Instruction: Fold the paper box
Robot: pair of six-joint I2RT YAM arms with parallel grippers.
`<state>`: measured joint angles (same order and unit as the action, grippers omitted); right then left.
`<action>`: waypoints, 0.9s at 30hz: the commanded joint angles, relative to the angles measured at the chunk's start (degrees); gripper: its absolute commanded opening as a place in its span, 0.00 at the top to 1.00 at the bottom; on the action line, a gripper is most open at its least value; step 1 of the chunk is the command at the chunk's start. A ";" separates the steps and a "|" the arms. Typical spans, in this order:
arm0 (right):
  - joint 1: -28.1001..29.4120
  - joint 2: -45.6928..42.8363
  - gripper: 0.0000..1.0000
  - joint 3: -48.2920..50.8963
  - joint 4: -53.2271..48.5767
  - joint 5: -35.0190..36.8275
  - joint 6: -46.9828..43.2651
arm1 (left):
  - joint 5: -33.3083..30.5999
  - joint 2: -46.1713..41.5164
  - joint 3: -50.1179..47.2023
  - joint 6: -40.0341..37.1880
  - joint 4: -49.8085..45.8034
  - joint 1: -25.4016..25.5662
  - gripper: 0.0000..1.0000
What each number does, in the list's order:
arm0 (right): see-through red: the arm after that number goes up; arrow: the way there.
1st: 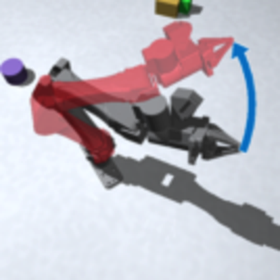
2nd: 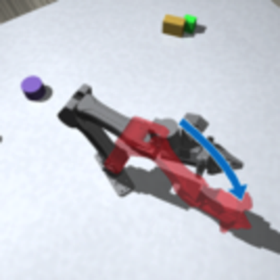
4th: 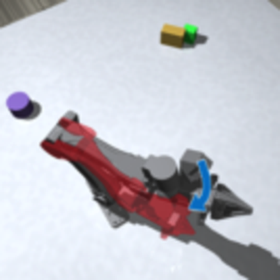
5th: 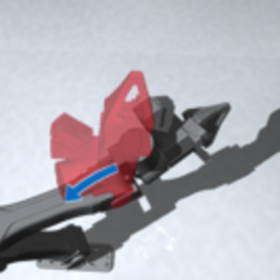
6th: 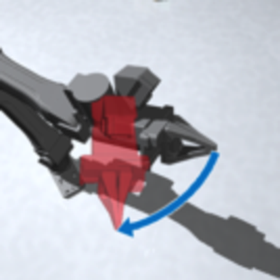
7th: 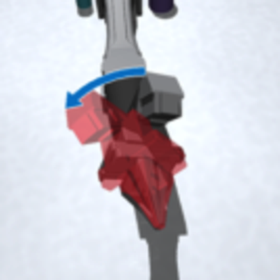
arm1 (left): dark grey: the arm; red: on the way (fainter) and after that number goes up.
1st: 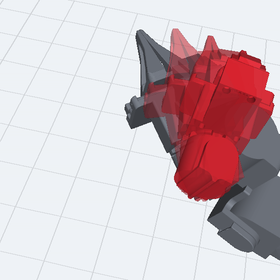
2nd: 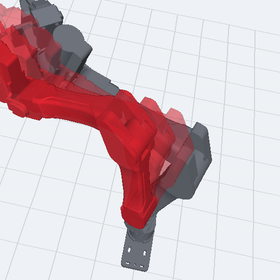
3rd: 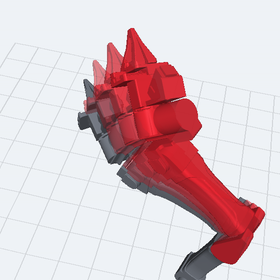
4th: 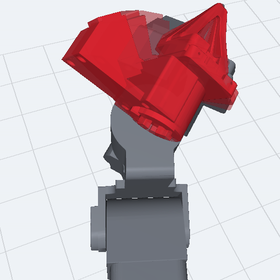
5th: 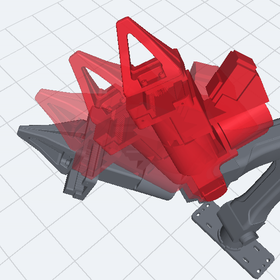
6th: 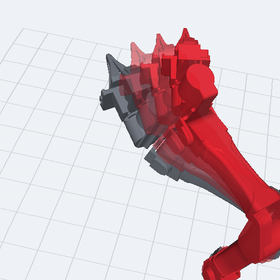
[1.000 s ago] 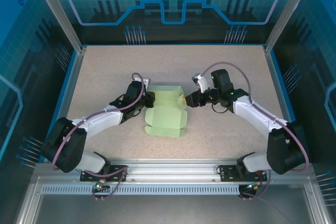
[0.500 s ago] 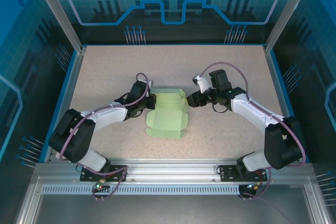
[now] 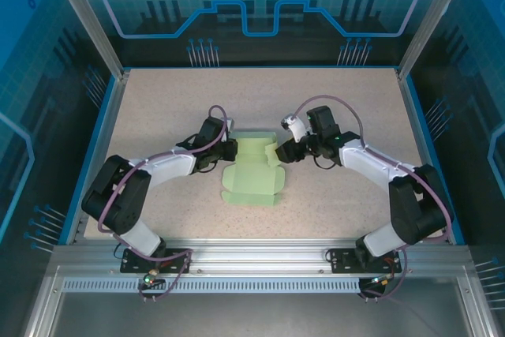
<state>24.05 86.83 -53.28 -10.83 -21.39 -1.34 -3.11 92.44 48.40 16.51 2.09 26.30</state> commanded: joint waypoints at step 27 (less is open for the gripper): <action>12.74 8.69 0.74 -6.26 3.07 43.48 9.76 | 3.98 0.15 1.61 -0.91 -0.64 -0.29 0.86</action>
<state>35.66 94.13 -57.63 -6.90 12.62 3.75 -1.67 92.86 48.62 16.40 1.34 25.98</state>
